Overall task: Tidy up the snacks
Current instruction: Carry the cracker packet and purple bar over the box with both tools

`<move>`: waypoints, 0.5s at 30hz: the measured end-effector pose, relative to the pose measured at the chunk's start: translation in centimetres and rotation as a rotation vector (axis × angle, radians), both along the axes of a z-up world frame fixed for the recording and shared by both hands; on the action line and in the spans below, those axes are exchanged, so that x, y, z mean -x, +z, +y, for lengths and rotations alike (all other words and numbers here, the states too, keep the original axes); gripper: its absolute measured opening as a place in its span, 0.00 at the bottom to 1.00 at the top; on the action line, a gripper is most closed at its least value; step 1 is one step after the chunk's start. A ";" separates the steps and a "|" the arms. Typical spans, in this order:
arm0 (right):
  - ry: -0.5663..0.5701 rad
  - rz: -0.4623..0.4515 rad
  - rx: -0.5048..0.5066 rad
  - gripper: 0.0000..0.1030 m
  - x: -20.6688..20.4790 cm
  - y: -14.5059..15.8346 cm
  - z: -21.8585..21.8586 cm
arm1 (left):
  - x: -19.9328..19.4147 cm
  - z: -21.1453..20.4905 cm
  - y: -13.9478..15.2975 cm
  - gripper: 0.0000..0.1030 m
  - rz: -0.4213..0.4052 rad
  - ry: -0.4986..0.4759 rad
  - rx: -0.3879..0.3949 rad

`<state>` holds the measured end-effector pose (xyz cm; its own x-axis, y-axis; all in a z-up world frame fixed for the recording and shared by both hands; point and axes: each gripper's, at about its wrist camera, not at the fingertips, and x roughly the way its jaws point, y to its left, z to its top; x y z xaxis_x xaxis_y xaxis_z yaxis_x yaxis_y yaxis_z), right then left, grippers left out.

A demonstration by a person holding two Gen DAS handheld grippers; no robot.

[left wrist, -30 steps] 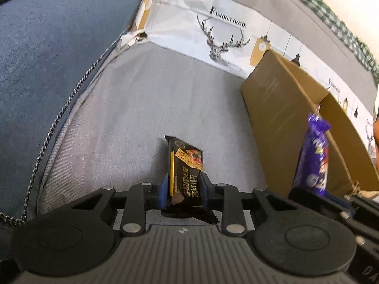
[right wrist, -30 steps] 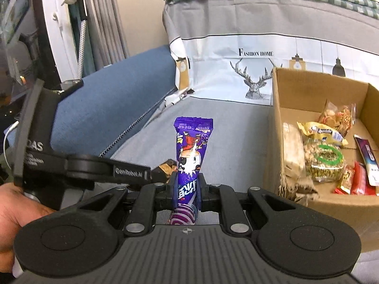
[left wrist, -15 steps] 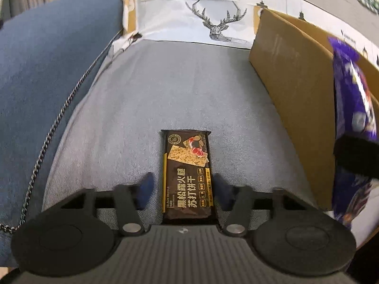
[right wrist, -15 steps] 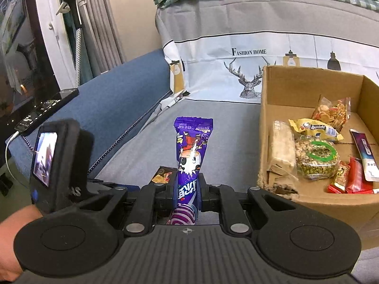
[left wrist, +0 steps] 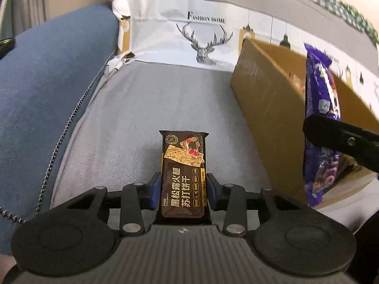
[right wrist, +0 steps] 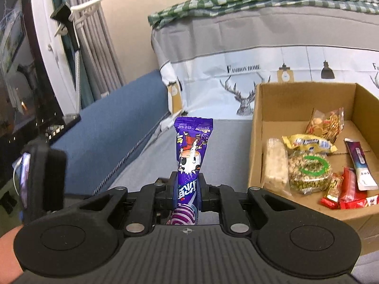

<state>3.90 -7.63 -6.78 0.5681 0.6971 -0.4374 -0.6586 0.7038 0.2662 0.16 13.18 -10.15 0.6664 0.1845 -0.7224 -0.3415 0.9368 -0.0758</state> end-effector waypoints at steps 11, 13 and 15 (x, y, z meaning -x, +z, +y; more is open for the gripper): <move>-0.076 -0.045 -0.101 0.15 -0.7 1.4 -1.9 | 0.6 -0.9 6.9 0.42 -0.167 0.017 0.092; -0.089 -0.049 -0.121 0.15 -1.0 1.6 -2.3 | 0.2 -1.4 8.1 0.42 -0.191 0.004 0.093; -0.104 -0.054 -0.139 0.15 -1.3 1.8 -2.7 | -0.3 -2.0 9.1 0.42 -0.213 -0.011 0.091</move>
<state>5.16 -10.32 -5.00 0.6604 0.6851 -0.3073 -0.6003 0.7276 0.3320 0.47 11.16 -1.02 0.8070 0.1174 -0.5787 -0.2990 0.9264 -0.2289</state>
